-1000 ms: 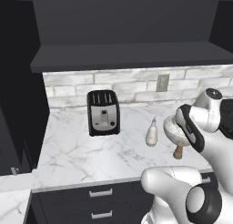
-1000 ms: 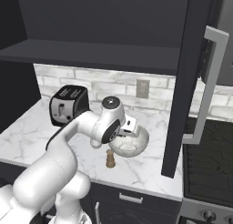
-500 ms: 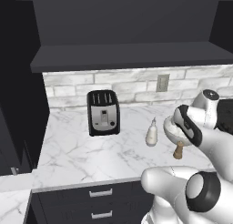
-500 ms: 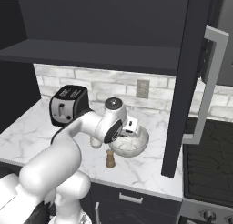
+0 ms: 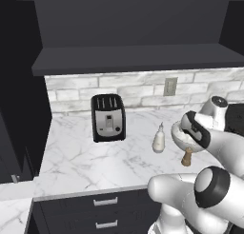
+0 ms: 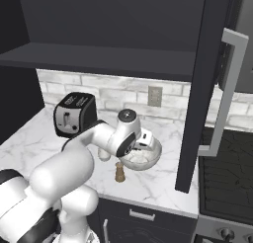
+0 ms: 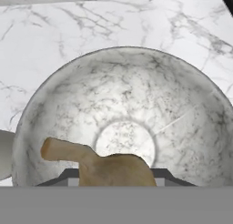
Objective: Retrieve the bottle and the shaker from the cabinet and place them next to the mixing bowl on the counter. Then add garlic from the fridge to the mixing bowl.
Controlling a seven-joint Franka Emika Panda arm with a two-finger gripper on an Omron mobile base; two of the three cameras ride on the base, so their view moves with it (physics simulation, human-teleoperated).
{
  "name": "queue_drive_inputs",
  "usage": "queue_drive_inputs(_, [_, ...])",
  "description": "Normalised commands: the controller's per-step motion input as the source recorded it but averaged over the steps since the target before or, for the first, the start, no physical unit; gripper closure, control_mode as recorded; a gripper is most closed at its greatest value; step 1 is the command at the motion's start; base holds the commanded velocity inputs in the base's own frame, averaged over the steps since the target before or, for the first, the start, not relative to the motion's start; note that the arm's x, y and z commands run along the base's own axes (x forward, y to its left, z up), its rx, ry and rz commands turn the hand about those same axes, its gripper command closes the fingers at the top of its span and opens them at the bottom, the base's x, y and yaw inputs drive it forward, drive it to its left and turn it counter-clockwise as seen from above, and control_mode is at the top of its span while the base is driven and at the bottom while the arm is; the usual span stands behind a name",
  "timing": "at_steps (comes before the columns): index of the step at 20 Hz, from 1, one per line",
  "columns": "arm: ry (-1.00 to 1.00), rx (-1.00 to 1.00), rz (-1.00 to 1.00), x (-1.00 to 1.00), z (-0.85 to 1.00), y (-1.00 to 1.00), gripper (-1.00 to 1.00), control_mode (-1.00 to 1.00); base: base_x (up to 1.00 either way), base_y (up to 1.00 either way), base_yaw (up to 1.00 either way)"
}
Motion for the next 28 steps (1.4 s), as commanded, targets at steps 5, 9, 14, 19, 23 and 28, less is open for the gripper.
queue_drive_inputs(5, [0.00, 0.00, 0.00, 0.16, -0.17, -0.05, 1.00, -1.00, 0.00, 0.00, 0.00])
queue_drive_inputs(9, [0.00, 0.00, 0.00, 0.19, -0.18, -0.06, 1.00, -1.00, 0.00, 0.00, 0.00])
queue_drive_inputs(14, [0.00, 0.00, 0.00, 0.21, -0.17, -0.05, 1.00, -1.00, 0.00, 0.00, 0.00])
queue_drive_inputs(19, [0.00, 0.00, 0.00, 0.23, -0.15, -0.02, -1.00, -1.00, 0.00, 0.00, 0.00])
queue_drive_inputs(23, [0.00, 0.00, 0.00, 0.19, -0.12, -0.08, -1.00, -1.00, 0.00, 0.00, 0.00])
queue_drive_inputs(28, [0.00, 0.00, 0.00, 0.06, -0.06, -0.13, -1.00, -1.00, 0.00, 0.00, 0.00])
